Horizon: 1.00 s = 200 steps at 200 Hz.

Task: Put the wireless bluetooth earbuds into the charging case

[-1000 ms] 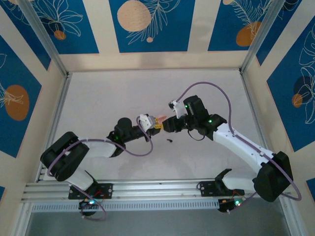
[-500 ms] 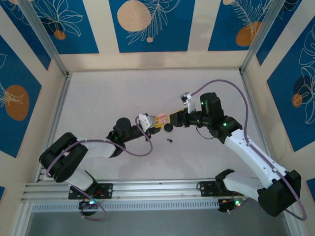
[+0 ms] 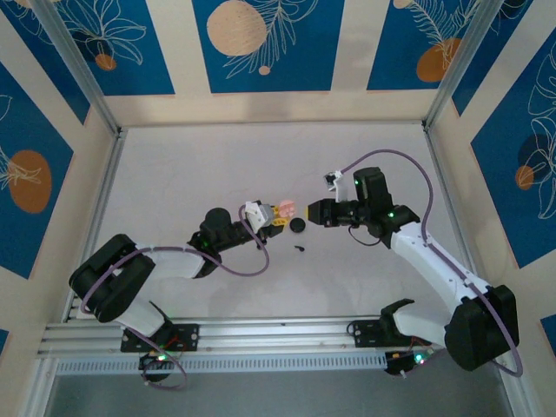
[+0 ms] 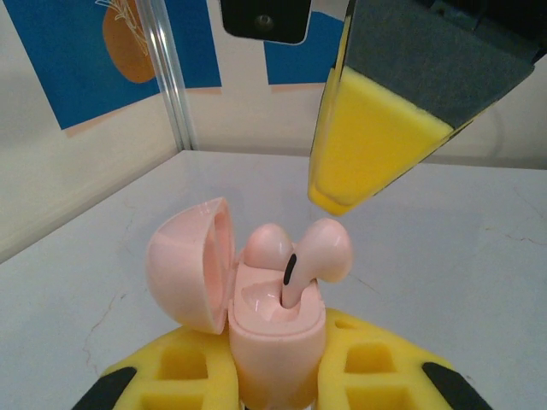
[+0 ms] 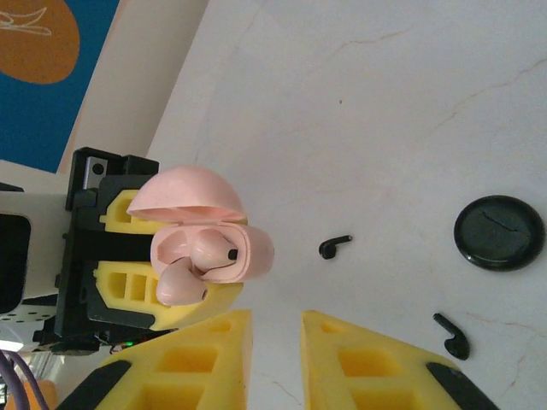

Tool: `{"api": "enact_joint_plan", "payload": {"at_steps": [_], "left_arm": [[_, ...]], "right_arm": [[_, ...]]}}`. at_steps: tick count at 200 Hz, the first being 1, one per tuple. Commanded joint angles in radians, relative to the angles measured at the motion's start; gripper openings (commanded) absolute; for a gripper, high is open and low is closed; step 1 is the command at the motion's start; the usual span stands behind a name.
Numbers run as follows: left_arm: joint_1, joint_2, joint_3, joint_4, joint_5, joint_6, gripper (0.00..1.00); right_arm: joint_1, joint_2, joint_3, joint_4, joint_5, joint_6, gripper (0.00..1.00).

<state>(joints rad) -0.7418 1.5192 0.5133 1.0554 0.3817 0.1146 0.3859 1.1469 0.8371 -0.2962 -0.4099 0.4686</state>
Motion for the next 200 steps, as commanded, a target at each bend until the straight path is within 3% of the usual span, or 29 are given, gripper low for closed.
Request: {"api": "enact_joint_plan", "payload": {"at_steps": [1,200], "left_arm": [[-0.012,-0.018,0.011,0.025,0.017,0.009,0.05],[-0.013,-0.021,0.014,0.016,0.016,0.009,0.05]], "right_arm": [[0.006,0.002,-0.015,0.042,-0.050,0.022,0.21],[0.104,0.051,0.043,0.040,-0.062,-0.022,0.17]]}}
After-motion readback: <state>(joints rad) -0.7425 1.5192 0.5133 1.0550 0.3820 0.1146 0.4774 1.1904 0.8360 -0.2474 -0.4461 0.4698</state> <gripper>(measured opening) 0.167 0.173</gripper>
